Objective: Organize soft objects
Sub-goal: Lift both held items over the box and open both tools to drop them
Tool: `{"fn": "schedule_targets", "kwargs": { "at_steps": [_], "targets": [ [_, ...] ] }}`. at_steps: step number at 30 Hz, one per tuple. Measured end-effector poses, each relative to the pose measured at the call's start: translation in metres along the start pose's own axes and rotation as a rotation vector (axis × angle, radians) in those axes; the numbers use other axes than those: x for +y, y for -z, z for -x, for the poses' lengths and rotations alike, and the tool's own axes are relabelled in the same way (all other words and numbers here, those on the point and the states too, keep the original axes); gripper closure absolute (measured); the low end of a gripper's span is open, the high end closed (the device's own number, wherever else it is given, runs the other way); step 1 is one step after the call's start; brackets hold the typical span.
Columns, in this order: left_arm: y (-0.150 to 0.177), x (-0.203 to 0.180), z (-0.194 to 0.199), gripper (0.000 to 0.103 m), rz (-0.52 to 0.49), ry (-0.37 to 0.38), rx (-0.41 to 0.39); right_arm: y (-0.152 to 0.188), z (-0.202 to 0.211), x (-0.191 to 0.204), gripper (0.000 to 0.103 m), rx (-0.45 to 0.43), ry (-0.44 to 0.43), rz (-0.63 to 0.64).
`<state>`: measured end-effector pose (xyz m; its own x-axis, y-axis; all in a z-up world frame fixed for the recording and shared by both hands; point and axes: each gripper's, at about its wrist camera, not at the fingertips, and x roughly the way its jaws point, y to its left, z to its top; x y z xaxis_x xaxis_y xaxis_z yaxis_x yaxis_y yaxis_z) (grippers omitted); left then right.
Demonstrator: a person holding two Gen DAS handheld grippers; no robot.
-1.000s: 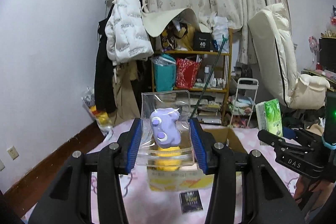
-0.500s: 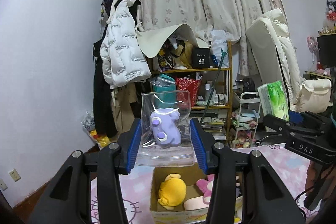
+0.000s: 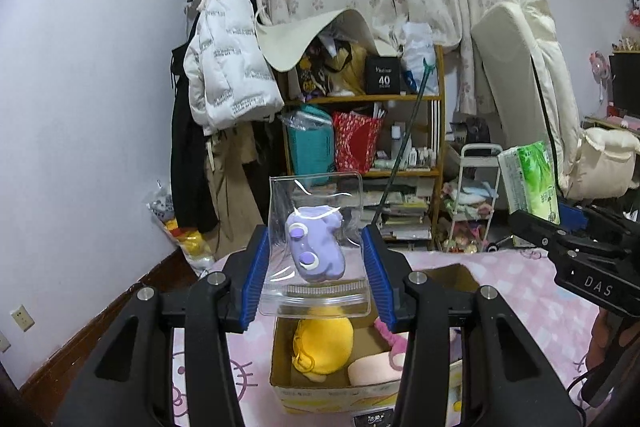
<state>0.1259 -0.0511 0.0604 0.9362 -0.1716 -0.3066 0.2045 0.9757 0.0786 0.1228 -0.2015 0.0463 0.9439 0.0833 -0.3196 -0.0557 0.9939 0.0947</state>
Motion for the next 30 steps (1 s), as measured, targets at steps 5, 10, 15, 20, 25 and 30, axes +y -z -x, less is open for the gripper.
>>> {"fn": "schedule_targets", "kwargs": {
  "at_steps": [5,10,15,20,25,30],
  "targets": [
    [0.009,0.0,-0.01,0.057,-0.005,0.001,0.032,0.007,-0.009,-0.003,0.047,0.021,-0.009,-0.009],
    [0.019,0.003,-0.022,0.057,0.005,-0.001,0.076,0.017,-0.015,-0.003,0.047,0.047,-0.02,-0.008],
    [0.03,0.006,-0.032,0.057,0.022,0.004,0.122,0.027,-0.022,-0.002,0.047,0.082,-0.035,-0.008],
    [0.039,0.007,-0.041,0.055,0.032,0.006,0.174,0.04,-0.033,0.0,0.047,0.137,-0.042,-0.012],
    [0.042,0.004,-0.044,0.048,0.027,0.005,0.194,0.05,-0.044,0.002,0.047,0.187,-0.047,-0.012],
    [0.043,0.007,-0.04,0.036,0.034,-0.008,0.204,0.059,-0.05,0.005,0.046,0.235,-0.044,0.004]
  ]
}}
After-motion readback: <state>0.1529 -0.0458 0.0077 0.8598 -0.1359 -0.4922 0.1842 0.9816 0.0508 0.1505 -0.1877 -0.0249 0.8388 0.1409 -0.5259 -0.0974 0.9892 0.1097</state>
